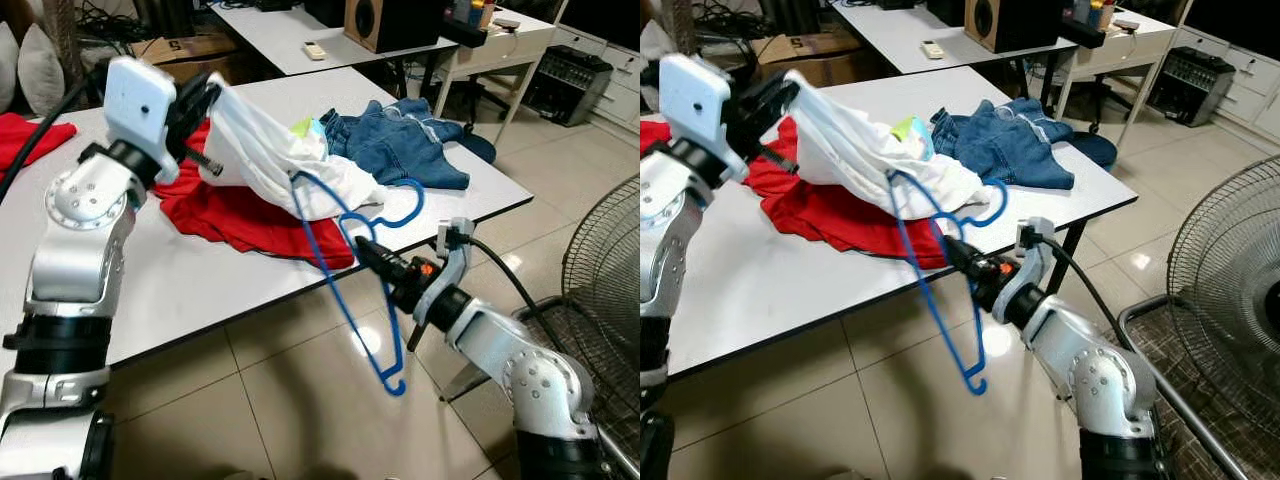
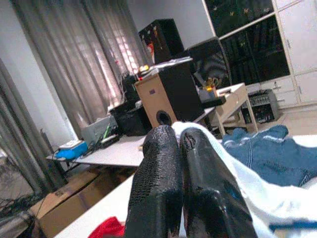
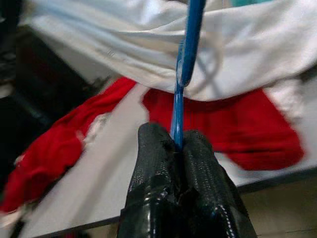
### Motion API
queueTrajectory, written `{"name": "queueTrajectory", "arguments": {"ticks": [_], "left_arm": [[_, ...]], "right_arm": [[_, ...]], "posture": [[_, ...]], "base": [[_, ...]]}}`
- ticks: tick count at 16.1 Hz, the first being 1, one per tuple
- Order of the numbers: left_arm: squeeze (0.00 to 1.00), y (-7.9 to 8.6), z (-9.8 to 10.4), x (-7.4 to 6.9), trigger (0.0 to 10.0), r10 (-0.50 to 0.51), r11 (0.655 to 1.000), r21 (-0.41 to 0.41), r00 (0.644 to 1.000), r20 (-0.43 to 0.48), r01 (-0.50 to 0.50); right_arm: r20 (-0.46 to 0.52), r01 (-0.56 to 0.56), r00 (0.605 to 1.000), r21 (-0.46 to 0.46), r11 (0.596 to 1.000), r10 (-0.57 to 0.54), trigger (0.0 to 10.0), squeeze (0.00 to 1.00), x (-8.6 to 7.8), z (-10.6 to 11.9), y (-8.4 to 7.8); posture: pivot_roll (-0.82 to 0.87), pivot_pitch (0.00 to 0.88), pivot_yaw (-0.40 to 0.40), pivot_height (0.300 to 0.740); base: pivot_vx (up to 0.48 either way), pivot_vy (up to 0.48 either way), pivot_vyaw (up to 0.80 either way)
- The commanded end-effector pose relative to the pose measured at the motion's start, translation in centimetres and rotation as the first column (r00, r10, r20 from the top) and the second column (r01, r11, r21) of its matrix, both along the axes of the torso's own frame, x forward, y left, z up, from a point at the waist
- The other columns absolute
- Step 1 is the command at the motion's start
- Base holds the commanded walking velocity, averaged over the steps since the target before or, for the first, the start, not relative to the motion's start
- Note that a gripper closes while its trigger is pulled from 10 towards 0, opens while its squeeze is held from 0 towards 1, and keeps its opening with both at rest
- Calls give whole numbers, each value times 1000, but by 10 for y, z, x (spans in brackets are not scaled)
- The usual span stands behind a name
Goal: Hang hanger
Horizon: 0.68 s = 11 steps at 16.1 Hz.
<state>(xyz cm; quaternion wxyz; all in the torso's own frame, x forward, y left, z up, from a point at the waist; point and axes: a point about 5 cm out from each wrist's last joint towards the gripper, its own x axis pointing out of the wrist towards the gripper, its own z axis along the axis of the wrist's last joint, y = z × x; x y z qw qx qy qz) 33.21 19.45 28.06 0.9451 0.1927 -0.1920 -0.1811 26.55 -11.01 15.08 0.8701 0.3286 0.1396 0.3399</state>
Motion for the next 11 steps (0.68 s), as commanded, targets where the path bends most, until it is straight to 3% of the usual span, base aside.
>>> {"name": "queueTrajectory", "arguments": {"ticks": [1,4,5,6,9,11], "left_arm": [[0,-6,6,1,0,-20,1000,-4,1000,14,20],[0,-8,7,3,0,-17,1000,-11,1000,21,17],[0,-8,8,3,0,-7,1000,-14,1000,25,7],[0,-3,9,5,0,38,999,-16,999,26,-37],[0,2,10,6,0,56,998,-16,998,27,-56],[0,9,10,6,0,84,996,-8,996,26,-84]], "right_arm": [[29,-45,999,32,998,44,0,0,-4,7,3],[-4,-52,999,53,997,53,0,0,-12,5,0],[-41,-8,999,45,999,10,0,0,-12,1,-6],[-114,123,987,59,991,-116,0,0,-9,-8,-25],[-149,231,965,95,968,-216,0,0,-7,-10,-43],[-139,338,938,151,929,-318,0,0,8,-1,-64]], "posture": [[-126,0,11,740],[-133,0,15,740],[-134,0,14,740],[-136,0,10,740],[-136,0,11,740],[-137,0,15,740]], "base": [[0,0,0],[0,0,0],[0,0,0],[0,0,0],[0,0,0],[0,0,0]]}}
